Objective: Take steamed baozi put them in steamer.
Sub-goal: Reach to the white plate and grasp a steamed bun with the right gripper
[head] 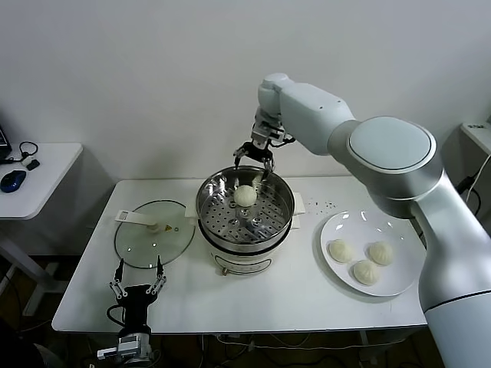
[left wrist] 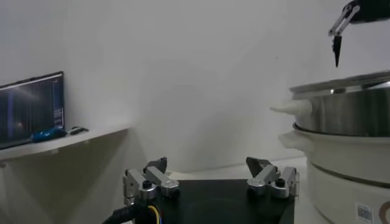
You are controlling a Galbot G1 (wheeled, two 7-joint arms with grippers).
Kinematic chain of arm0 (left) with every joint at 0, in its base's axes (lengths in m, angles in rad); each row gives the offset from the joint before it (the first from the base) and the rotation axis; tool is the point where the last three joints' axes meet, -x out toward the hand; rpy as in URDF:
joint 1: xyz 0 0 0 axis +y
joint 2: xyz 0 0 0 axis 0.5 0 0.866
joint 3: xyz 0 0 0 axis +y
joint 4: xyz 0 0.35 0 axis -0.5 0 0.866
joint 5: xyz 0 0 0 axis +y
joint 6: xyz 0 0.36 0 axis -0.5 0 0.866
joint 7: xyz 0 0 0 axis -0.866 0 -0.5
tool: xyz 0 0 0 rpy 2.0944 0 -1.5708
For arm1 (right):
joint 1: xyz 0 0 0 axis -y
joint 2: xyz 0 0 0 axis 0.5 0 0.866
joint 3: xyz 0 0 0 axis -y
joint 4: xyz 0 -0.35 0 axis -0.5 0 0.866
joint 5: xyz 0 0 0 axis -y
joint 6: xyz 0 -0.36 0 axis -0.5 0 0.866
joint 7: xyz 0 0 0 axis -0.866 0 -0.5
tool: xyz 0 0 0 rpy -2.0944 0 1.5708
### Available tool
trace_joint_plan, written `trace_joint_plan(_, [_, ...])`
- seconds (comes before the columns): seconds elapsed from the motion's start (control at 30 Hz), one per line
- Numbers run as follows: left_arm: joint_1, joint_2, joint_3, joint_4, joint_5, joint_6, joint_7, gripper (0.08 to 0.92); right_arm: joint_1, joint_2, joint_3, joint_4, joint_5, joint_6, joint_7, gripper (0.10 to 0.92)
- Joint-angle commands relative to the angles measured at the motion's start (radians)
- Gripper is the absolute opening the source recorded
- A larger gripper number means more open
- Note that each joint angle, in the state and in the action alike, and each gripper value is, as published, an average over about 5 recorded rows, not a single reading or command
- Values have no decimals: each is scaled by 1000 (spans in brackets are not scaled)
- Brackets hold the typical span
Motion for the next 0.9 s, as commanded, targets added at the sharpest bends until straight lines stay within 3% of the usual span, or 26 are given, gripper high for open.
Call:
trace_joint_plan(0.03, [1, -49, 0, -1, 1, 2, 1, 823, 92, -56, -66, 56, 116, 49, -38, 823])
trace_joint_plan(0.23, [1, -49, 3, 3, 3, 3, 1, 823, 187, -132, -179, 183, 173, 16, -24, 823])
trace_joint_plan(0.9, [-8, -49, 24, 22, 13, 8, 0, 823, 377, -380, -437, 587, 275, -623, 92, 823])
